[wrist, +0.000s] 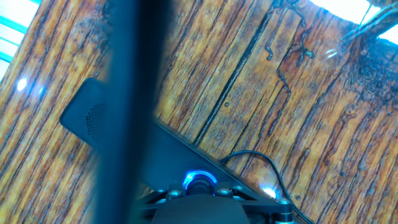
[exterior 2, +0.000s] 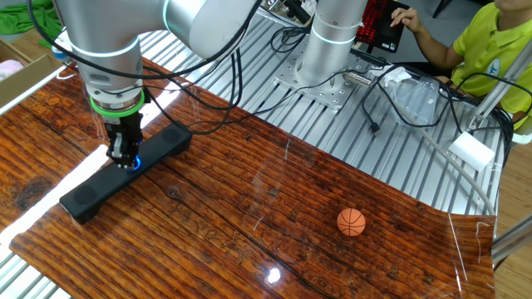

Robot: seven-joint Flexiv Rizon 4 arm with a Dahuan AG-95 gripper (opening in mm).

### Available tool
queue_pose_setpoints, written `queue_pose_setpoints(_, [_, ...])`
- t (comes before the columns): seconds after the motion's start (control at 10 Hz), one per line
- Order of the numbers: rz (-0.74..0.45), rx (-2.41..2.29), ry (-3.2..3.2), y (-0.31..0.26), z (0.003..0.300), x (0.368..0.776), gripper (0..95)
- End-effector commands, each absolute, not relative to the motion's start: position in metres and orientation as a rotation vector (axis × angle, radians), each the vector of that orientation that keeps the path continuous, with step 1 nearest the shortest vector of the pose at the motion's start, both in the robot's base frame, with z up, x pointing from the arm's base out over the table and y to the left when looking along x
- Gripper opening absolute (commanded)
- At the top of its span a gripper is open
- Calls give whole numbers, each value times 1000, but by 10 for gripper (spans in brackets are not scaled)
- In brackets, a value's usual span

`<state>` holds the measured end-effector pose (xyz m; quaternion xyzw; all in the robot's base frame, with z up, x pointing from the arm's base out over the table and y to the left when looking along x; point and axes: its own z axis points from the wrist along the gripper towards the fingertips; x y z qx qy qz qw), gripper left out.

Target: Turn the knob to increase the volume of the speaker

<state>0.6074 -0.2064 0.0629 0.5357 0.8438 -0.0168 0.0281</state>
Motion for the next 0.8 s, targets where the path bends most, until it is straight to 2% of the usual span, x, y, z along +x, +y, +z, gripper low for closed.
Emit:
queue_pose_setpoints(0.1, [-58,1676,2602,-207,63,607,0])
queue_pose_setpoints(0.8, [-45,1768,2529,-207,63,607,0])
